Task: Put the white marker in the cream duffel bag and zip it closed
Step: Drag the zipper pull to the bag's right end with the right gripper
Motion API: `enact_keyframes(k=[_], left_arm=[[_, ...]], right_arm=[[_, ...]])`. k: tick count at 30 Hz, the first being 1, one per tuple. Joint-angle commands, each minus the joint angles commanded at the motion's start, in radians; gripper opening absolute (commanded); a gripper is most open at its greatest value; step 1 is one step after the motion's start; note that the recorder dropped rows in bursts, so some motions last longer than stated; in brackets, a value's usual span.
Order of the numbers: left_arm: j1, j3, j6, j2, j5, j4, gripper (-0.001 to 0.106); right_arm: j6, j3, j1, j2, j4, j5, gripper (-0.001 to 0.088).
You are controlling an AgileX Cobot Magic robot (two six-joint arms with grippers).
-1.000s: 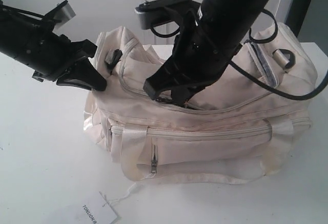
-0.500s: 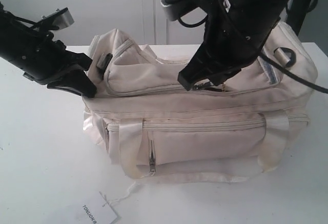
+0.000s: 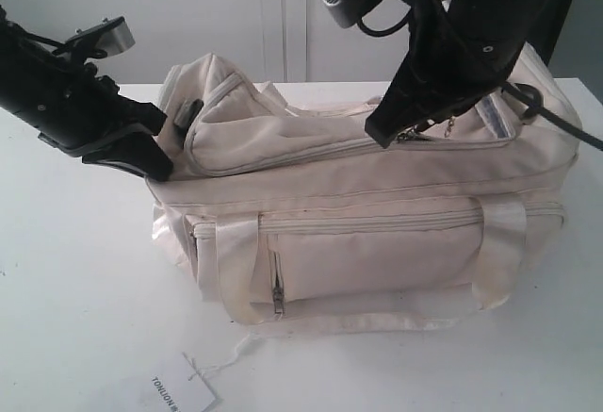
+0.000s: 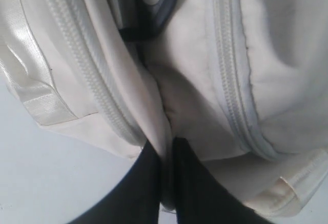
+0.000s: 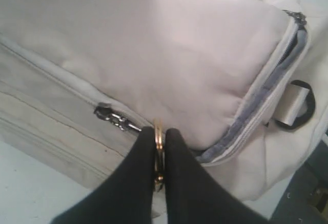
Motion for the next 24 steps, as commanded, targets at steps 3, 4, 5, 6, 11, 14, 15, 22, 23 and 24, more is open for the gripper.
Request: enact_keyframes(k=[3,4,5,6,11,14,15,22,23,24], left_arm=[[0.0,0.0,0.0,0.0,0.0,0.0,0.0],[0.0,0.0,0.0,0.0,0.0,0.0,0.0],[0.0,0.0,0.0,0.0,0.0,0.0,0.0],[0.0,0.0,0.0,0.0,0.0,0.0,0.0],[0.0,0.0,0.0,0.0,0.0,0.0,0.0],[0.0,0.0,0.0,0.0,0.0,0.0,0.0],[0.0,0.0,0.0,0.0,0.0,0.0,0.0],[0.0,0.0,0.0,0.0,0.0,0.0,0.0],[0.0,0.0,0.0,0.0,0.0,0.0,0.0],[0.0,0.0,0.0,0.0,0.0,0.0,0.0]], right_arm=[[0.003,0.0,0.0,0.0,-0.014,0.0,0.0],[0.008,0.0,0.0,0.0,-0.014,0.0,0.0],[0.018,0.0,-0.002,0.0,-0.022,0.0,0.0],[0.024,0.0,-0.002,0.0,-0.029,0.0,0.0],[0.041,0.0,-0.041,0.0,-0.038,0.0,0.0],[0.057,0.0,-0.084,0.0,-0.038,0.0,0.0],[0.057,0.0,-0.095,0.0,-0.038,0.0,0.0],[0.059,0.0,-0.181,0.0,-0.038,0.0,0.0],[0.059,0.0,-0.189,0.0,-0.038,0.0,0.0],[0.059,0.0,-0.199,0.0,-0.038,0.0,0.0]])
